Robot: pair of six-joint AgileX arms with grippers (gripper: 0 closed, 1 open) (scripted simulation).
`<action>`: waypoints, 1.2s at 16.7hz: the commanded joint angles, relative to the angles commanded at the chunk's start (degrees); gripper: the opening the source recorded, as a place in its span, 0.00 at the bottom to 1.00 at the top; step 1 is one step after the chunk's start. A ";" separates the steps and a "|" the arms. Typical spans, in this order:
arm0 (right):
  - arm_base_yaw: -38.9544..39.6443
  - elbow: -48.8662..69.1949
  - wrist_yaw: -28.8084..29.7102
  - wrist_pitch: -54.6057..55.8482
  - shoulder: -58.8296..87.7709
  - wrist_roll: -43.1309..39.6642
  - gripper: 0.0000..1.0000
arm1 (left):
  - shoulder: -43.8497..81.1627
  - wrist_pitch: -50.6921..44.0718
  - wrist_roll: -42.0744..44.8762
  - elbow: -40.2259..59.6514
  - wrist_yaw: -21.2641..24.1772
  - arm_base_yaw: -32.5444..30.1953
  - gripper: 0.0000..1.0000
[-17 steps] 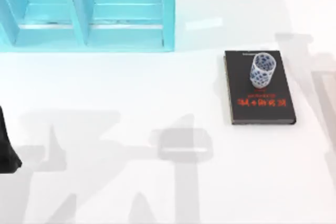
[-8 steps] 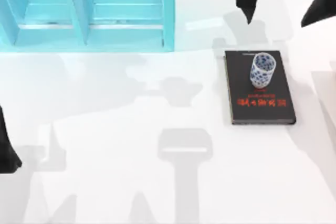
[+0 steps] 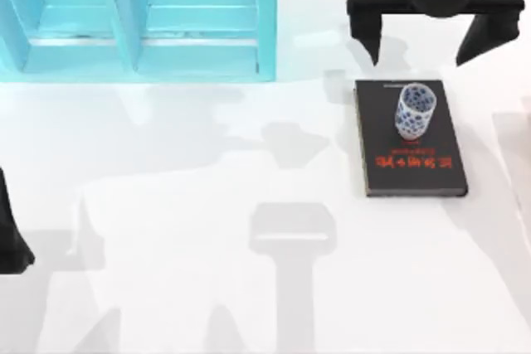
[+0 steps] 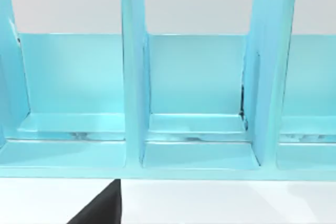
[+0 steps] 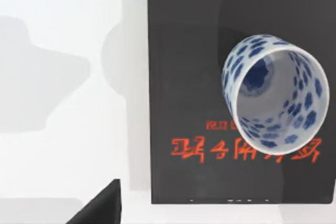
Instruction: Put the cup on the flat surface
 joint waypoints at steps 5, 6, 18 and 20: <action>-0.19 -4.30 -0.01 4.27 0.03 -0.22 1.00 | 0.00 0.00 0.00 0.00 0.00 0.00 1.00; -0.23 -6.67 -0.02 6.59 0.00 -0.24 1.00 | 0.00 0.00 0.00 0.00 0.00 0.00 1.00; -0.31 -21.89 -0.02 22.38 0.48 -0.30 0.92 | 0.00 0.00 0.00 0.00 0.00 0.00 1.00; -0.31 -21.89 -0.02 22.38 0.48 -0.30 0.77 | 0.00 0.00 0.00 0.00 0.00 0.00 1.00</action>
